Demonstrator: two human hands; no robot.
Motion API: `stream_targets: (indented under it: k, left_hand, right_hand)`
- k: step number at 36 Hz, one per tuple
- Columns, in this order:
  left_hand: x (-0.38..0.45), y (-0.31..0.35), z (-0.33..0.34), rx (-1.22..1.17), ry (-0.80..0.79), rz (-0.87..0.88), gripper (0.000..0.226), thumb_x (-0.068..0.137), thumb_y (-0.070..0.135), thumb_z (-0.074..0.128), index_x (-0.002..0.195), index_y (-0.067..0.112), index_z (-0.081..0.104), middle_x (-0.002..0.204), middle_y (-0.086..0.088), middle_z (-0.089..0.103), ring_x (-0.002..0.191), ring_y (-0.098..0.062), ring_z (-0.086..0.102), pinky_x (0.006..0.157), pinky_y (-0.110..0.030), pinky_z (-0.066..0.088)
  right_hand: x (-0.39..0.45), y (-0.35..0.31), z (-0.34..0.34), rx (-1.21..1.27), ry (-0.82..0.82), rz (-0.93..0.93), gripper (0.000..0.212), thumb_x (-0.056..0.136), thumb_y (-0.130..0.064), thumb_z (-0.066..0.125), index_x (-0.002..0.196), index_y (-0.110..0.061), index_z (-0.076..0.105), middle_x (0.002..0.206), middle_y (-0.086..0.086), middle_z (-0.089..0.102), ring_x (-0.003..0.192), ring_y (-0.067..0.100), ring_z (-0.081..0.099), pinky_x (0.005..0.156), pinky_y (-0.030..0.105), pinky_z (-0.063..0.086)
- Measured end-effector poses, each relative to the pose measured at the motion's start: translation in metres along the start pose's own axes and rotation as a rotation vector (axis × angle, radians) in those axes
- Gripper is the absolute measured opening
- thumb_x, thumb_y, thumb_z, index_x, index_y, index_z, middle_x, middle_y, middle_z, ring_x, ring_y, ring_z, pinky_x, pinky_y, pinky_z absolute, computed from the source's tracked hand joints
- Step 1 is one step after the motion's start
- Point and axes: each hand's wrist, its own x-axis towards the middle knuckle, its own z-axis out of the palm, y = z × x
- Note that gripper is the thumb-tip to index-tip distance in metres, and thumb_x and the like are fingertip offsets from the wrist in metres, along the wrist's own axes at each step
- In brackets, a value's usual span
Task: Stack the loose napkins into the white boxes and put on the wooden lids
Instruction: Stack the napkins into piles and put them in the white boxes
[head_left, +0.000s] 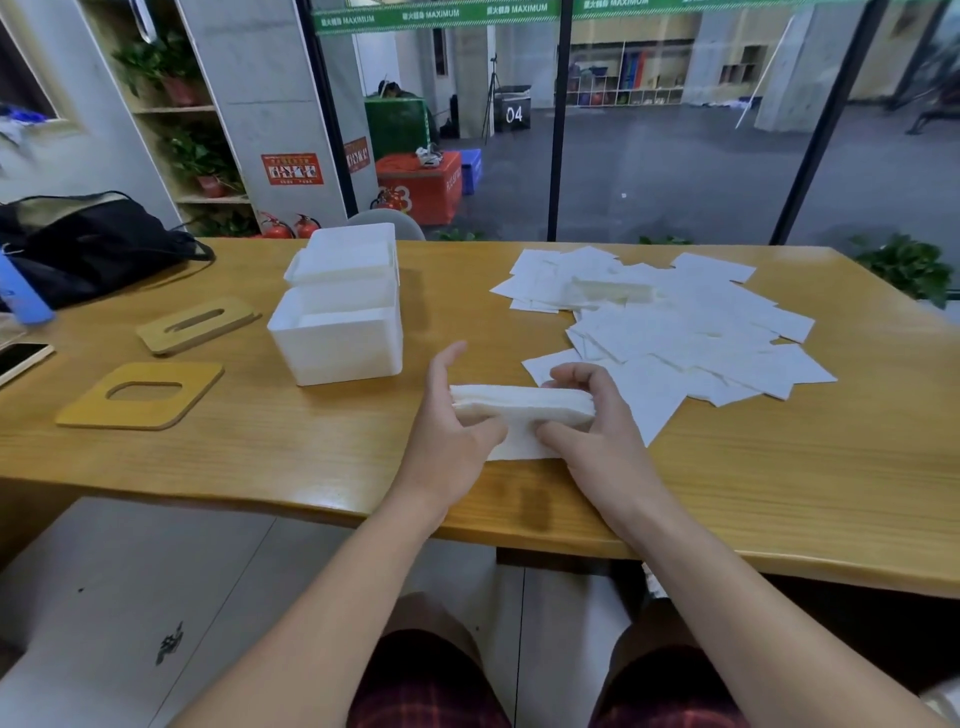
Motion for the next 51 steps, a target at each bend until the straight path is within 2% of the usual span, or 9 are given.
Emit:
stream_targets:
  k: [3,7,15,21,27,33,41,46,51]
  left_hand:
    - [0.001,0.001,-0.001,-0.025,0.031,-0.013,0.085,0.088,0.001,0.068,0.152,0.052,0.043,0.134,0.019,0.055,0.123,0.007,0.055,0.103,-0.027,0.051]
    - [0.0,-0.003,-0.002,-0.057,0.052,-0.025,0.073,0.088,0.0,0.067,0.144,0.045,0.051,0.108,0.004,0.058,0.084,-0.003,0.055,0.083,-0.025,0.052]
    - [-0.006,-0.003,0.006,-0.018,0.094,0.105,0.067,0.085,-0.007,0.063,0.134,0.038,0.054,0.12,0.005,0.067,0.104,-0.009,0.063,0.078,-0.021,0.053]
    - [-0.003,-0.007,-0.002,-0.085,0.068,0.007,0.068,0.089,-0.006,0.062,0.138,0.04,0.055,0.096,-0.005,0.049,0.073,-0.006,0.047,0.075,-0.027,0.047]
    - [-0.005,-0.001,0.002,-0.069,0.065,0.048,0.069,0.081,0.003,0.062,0.133,0.046,0.055,0.123,0.004,0.061,0.082,-0.014,0.05,0.074,-0.029,0.047]
    - [-0.009,-0.002,-0.005,0.011,0.025,0.004,0.064,0.09,-0.002,0.061,0.134,0.043,0.051,0.076,-0.001,0.046,0.065,-0.013,0.044,0.059,-0.025,0.042]
    - [-0.009,-0.002,-0.025,0.228,-0.042,0.014,0.057,0.092,0.01,0.067,0.133,0.045,0.048,0.08,-0.003,0.048,0.062,-0.013,0.047,0.054,-0.023,0.043]
    - [-0.009,-0.001,-0.044,0.292,-0.202,0.071,0.055,0.091,0.014,0.077,0.131,0.043,0.054,0.103,-0.007,0.071,0.092,-0.034,0.067,0.077,-0.052,0.058]
    - [-0.009,0.0,-0.058,0.398,-0.316,0.107,0.028,0.096,0.023,0.08,0.114,0.035,0.064,0.106,0.01,0.073,0.098,-0.016,0.071,0.09,-0.053,0.06]
  right_hand:
    - [0.0,-0.001,0.002,0.015,0.023,-0.008,0.048,0.091,-0.012,0.074,0.127,-0.039,0.057,0.129,-0.015,0.064,0.101,0.017,0.069,0.088,0.036,0.059]
    - [0.001,0.001,0.0,0.073,0.06,0.014,0.046,0.09,-0.014,0.073,0.126,-0.038,0.059,0.115,-0.002,0.068,0.091,0.015,0.067,0.081,0.035,0.057]
    - [-0.004,-0.006,0.003,0.054,0.056,-0.044,0.044,0.095,-0.006,0.068,0.127,-0.035,0.062,0.126,-0.013,0.065,0.101,0.01,0.066,0.085,0.029,0.058]
    - [-0.004,-0.006,-0.005,0.023,0.04,0.042,0.042,0.097,-0.01,0.07,0.13,-0.033,0.059,0.091,-0.003,0.059,0.061,-0.003,0.055,0.057,0.016,0.048]
    - [-0.003,-0.007,-0.003,0.038,0.006,0.052,0.042,0.093,-0.015,0.073,0.124,-0.039,0.061,0.098,0.004,0.068,0.079,0.023,0.065,0.074,0.041,0.056]
    - [-0.003,-0.005,-0.005,-0.014,-0.054,0.059,0.045,0.091,-0.019,0.077,0.125,-0.041,0.058,0.111,0.001,0.073,0.093,0.021,0.073,0.083,0.044,0.062]
    - [-0.003,-0.003,-0.016,-0.125,-0.113,0.039,0.033,0.094,-0.017,0.074,0.119,-0.034,0.06,0.106,-0.001,0.074,0.098,0.024,0.072,0.088,0.05,0.06]
    - [-0.004,-0.006,-0.026,-0.22,-0.177,-0.013,0.023,0.096,-0.016,0.074,0.113,-0.027,0.065,0.098,-0.005,0.076,0.092,0.016,0.073,0.079,0.036,0.059]
    - [-0.008,-0.007,-0.037,-0.341,-0.281,-0.058,0.017,0.099,-0.023,0.074,0.113,-0.027,0.066,0.099,-0.009,0.073,0.093,0.012,0.069,0.079,0.029,0.052]
